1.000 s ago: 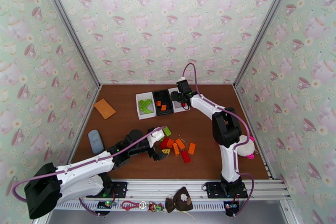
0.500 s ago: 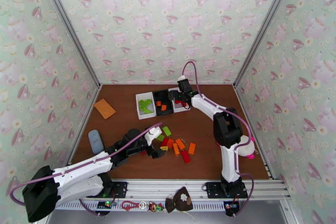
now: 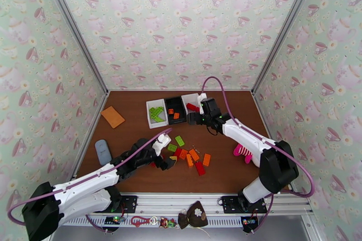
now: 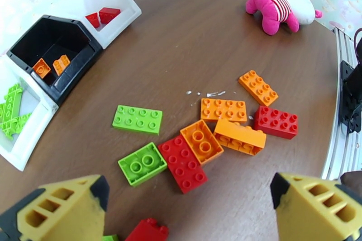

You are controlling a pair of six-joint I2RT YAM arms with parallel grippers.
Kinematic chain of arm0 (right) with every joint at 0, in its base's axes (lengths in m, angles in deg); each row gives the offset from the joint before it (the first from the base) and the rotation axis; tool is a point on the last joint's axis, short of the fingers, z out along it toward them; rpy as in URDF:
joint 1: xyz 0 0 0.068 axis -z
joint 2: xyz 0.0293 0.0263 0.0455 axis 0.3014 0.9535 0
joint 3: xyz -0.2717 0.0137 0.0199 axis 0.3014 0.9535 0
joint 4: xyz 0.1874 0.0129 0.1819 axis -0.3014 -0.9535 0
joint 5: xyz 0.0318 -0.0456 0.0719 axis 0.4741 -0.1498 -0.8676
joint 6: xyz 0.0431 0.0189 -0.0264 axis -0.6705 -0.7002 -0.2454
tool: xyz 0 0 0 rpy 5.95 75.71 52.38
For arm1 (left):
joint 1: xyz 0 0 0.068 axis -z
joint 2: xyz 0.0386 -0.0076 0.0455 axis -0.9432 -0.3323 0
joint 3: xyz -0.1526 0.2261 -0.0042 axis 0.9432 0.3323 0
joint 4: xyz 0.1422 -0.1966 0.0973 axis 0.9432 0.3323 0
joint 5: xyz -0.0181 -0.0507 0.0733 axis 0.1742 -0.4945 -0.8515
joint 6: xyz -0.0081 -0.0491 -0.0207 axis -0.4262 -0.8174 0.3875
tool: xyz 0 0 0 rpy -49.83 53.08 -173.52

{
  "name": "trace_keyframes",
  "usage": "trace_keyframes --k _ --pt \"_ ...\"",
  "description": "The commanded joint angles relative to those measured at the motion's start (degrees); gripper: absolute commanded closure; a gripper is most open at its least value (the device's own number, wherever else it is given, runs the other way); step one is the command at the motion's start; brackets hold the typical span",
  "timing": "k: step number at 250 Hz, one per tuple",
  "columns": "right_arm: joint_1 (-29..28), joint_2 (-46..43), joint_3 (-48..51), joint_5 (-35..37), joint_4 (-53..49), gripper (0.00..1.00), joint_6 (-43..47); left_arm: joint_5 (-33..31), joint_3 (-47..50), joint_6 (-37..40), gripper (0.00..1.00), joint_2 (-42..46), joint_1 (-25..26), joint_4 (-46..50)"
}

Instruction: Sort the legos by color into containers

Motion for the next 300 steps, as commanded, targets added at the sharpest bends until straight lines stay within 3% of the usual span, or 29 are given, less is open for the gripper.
trace_keyframes --k 1,58,117,142,204,300 --pt "-2.5 -2.8 2.6 0.4 -4.9 0.03 0.2 -1.3 -2.9 1.5 0.0 4.5 -0.5 7.7" --pt "-7.1 0.2 3.3 0.8 -7.8 0.06 -4.8 -3.5 -4.4 3.7 0.0 11.7 -1.2 17.3" --pt "-11.5 8.9 -2.5 4.1 -10.4 0.08 -5.2 -2.6 -6.0 3.9 0.0 13.6 -1.3 24.2" --pt "-12.2 12.5 -5.0 3.0 -10.2 0.15 -4.4 -2.1 -6.9 3.9 0.0 14.3 -1.3 27.0" --pt "-13.3 20.9 -11.2 0.9 -10.6 0.18 -2.4 -2.1 -6.5 3.1 0.0 15.1 -1.4 27.6" --pt "-13.4 27.7 -15.7 0.9 -11.5 0.33 -1.6 -2.1 -6.0 3.2 0.0 14.2 -1.4 26.2"
